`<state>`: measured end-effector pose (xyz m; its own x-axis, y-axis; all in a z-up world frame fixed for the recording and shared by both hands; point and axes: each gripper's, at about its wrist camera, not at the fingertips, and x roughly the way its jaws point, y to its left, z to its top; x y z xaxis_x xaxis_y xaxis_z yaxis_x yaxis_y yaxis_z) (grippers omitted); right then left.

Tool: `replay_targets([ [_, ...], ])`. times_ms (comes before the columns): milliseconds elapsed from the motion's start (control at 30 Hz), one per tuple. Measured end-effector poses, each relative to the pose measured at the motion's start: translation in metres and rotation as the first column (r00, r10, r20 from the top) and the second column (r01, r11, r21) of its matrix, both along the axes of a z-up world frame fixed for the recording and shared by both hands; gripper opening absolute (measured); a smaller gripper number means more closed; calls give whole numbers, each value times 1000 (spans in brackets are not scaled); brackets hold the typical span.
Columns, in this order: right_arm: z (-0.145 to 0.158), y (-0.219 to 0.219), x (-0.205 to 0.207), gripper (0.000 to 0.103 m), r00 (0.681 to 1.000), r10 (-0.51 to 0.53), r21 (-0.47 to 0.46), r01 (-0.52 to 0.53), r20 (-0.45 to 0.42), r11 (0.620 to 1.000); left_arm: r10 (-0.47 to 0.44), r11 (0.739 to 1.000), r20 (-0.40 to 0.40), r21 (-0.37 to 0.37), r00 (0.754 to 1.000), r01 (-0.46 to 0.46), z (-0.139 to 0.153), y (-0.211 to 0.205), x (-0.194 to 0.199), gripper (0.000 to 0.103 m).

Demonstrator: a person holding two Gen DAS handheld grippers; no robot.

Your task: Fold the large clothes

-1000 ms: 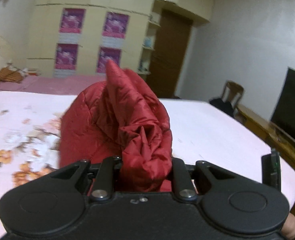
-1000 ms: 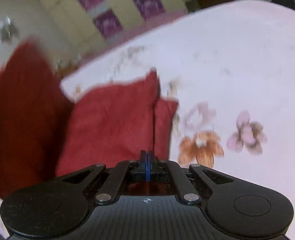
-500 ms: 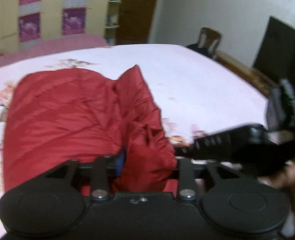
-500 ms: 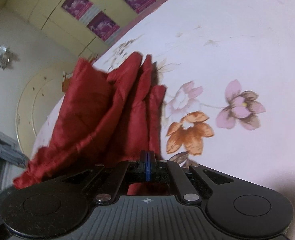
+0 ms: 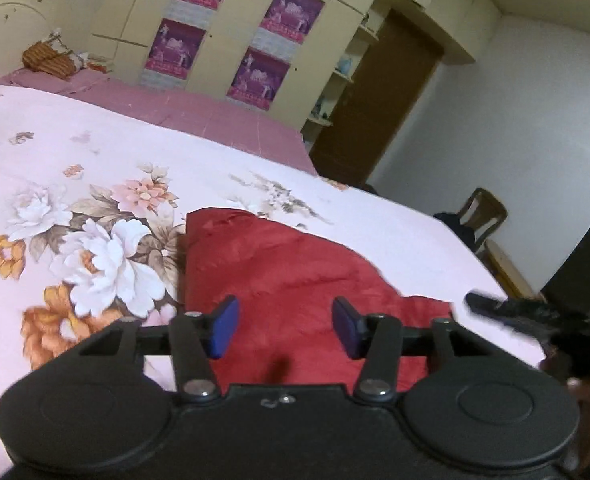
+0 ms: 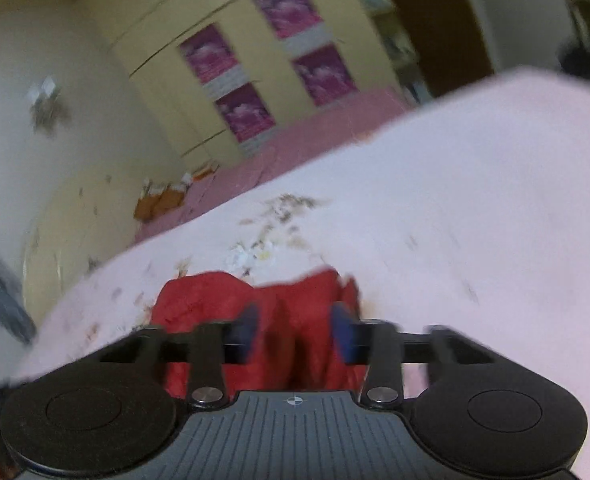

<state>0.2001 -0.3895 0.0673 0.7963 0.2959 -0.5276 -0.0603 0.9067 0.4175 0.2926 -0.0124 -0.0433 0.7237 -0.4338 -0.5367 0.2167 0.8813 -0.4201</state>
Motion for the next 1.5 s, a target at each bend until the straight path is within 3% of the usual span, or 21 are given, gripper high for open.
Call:
replay_targets([
  [100,0,43,21,22,994,111,-164,-108,11,981,-39,998,-47,41,998,41,-19,-14,24,39],
  [233,-34,69,45,22,985,120,-269,-150,-122,952,-106,992,-64,69,992,110,-40,-41,26,36],
  [433,-78,56,48,21,975,51,-273,-110,-216,956,-239,962,-38,124,970,242,-44,-75,36,36],
  [733,-106,28,42,21,958,-25,-189,-30,-286,982,-260,933,-125,223,958,282,-68,-106,57,37],
  [900,-91,23,37,22,957,-29,-194,-29,-288,981,-264,932,-103,229,959,281,-50,-98,42,36],
  [1067,-25,15,-10,22,991,21,-120,-37,-133,992,-289,941,-38,174,957,291,-20,-70,-18,36],
  [1167,-6,28,-39,22,991,106,-116,-115,-87,987,-291,941,-34,172,956,292,-16,-66,-52,36],
  [1300,-7,50,-72,22,967,231,-142,-244,-104,959,-268,942,-23,202,963,267,-20,-66,-81,36],
  [1500,-36,60,-103,22,955,243,-185,-273,-168,944,-261,939,-31,222,965,261,-33,-67,-109,36],
])
